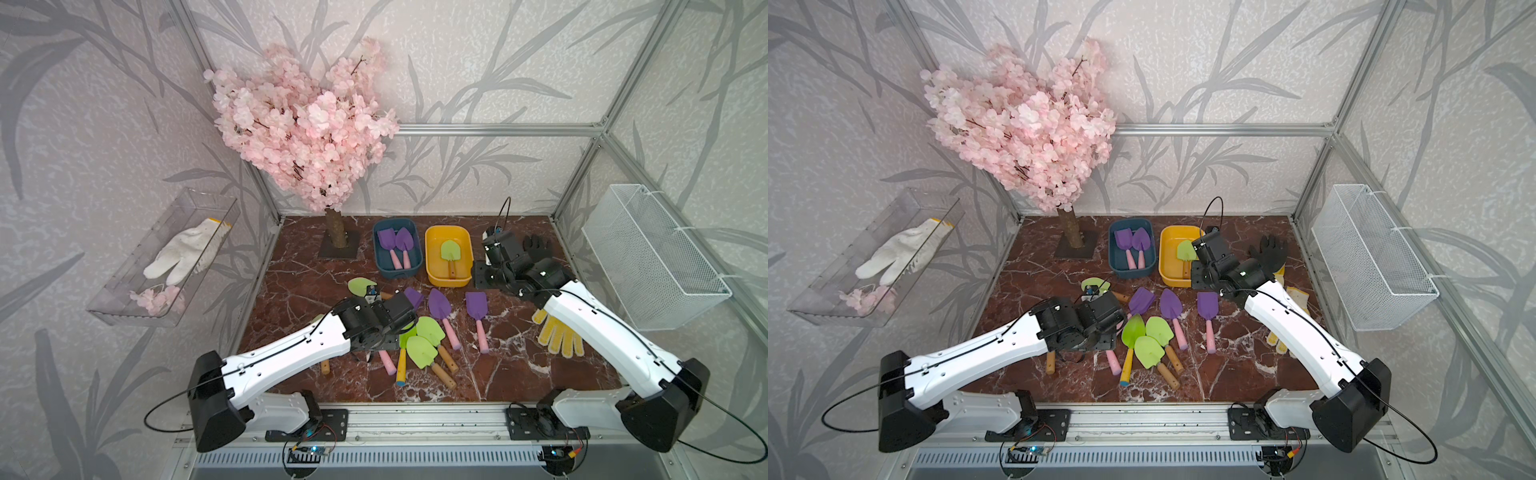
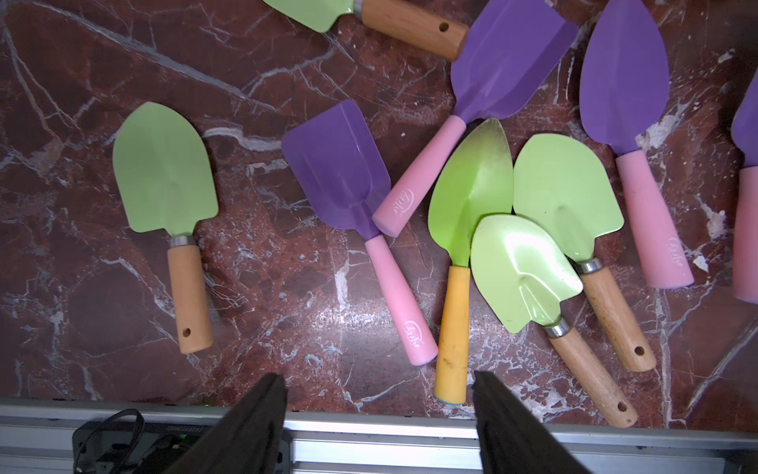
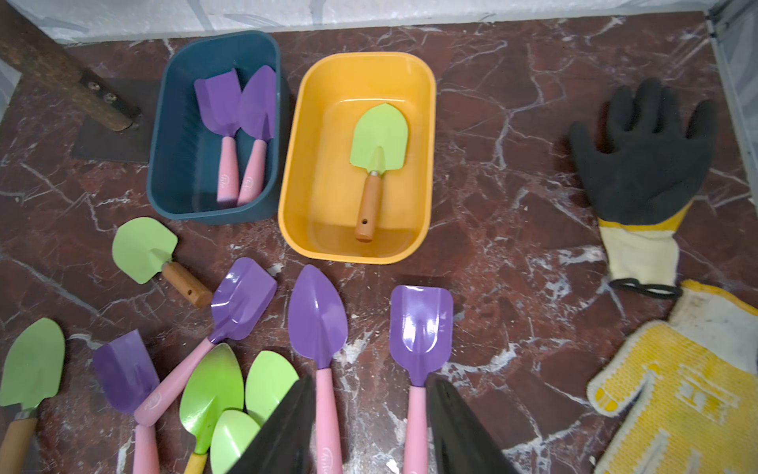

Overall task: Sort the small shovels by color and place them into the storage box
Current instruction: Pick up the shovel from the center of the board.

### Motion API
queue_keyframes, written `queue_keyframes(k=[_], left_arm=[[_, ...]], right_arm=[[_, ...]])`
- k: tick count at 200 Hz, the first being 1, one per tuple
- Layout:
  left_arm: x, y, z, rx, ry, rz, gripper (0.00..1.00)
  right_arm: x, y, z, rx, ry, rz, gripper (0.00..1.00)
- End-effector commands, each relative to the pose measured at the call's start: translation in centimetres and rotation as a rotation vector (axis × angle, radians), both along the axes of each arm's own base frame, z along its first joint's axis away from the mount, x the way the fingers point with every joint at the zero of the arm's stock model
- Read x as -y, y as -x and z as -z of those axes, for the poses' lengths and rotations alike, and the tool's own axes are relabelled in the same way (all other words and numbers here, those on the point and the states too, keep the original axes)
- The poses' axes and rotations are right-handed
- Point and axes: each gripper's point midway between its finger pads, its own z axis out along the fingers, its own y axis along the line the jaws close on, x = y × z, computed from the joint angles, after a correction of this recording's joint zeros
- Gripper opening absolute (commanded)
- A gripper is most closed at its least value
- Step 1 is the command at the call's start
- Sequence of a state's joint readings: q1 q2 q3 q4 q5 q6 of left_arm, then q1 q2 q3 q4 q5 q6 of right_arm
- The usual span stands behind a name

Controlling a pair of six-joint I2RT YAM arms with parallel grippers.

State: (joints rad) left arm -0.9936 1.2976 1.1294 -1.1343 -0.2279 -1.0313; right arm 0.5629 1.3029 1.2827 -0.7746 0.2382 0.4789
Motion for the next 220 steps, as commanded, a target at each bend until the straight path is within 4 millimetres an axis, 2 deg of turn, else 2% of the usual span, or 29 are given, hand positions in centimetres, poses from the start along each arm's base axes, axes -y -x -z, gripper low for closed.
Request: queue_keyframes(k=[1,50,87,112,130,154,186,220], left_arm=[[1.1,0.6,1.1,-0.037,0.019,0.001,0.75],[4.3,2.2,4.0,-0.14,0.03,0.1,0.75],[8.8,2.5,4.1,-0.145,0.059,0.124,0.75],[10.8,2.7,5.1,-0.179,0.058,0.048,0.75],[12.5,2.6,5.5,-0.195,0.038,0.056,0.75],[13.4,2.6,5.4,-0.21,0.012,0.054,0.76],[13.4,3.2,6.0,-0.248,0.019,0.024,0.76],[14.7,3.9,6.8,-0.302,0.09,-0.02,0.75]], right_arm=[[1.5,0.6,0.4,-0.018,0.017,0.008,0.5],[2.8,0.8,1.3,-0.053,0.008,0.029,0.5],[4.4,0.8,1.2,-0.058,0.009,0.061,0.5],[5.5,1.1,0.9,-0.055,0.005,0.08,0.51],[6.1,1.4,1.1,-0.064,0.006,0.089,0.51],[6.7,1.7,1.4,-0.073,0.005,0.092,0.51],[7.3,2.0,1.7,-0.078,-0.001,0.099,0.51],[7.6,2.2,1.7,-0.082,-0.015,0.103,0.51]])
